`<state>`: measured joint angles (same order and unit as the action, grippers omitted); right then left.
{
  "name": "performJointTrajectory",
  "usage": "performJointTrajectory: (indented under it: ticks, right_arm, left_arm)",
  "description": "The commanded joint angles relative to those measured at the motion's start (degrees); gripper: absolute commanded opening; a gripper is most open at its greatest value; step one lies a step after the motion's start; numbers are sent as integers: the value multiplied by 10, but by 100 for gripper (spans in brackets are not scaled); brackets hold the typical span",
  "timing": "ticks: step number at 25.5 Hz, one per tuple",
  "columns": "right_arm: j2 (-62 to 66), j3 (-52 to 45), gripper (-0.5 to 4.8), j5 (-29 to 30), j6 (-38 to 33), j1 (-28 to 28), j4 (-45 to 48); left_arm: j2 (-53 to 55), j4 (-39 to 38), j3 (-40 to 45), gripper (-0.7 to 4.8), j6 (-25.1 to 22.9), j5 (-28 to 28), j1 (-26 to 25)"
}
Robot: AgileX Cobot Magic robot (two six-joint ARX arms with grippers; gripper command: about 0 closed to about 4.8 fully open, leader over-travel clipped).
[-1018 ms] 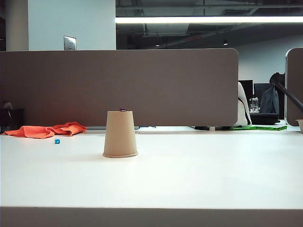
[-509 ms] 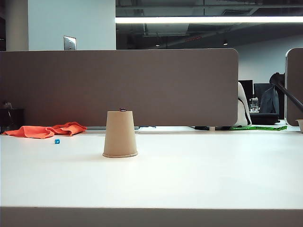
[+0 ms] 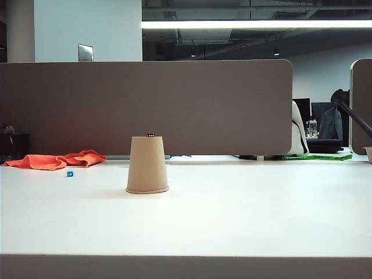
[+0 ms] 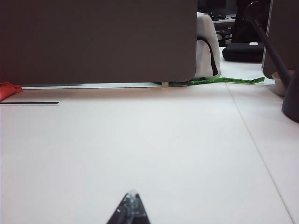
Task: Throw the dice onto the paper cup, compare its value with the values of the other dice on the table, place the die with the higher value on the paper cup, and take no action if both dice have the same value.
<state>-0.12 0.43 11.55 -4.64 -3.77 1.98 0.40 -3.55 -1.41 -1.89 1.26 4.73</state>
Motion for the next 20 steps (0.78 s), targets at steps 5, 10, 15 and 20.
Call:
performJointTrajectory:
  ticks: [5,10,15,20]
  right_arm:
    - [0,-1,-6,2,2,1,-2]
    - [0,-1,-5,13,2,1,-2]
    - [0,-1,-5,15,2,1,-6]
    - [0,-1,-6,15,2,1,-13]
  left_arm:
    - [1,20,10,-6,-14,6,-1]
    - [1,30,10,-6,-26,15,-2]
    - [1,29,10,-6,-26,28,-2]
    - [1,30,10,-6,-26,28,-2]
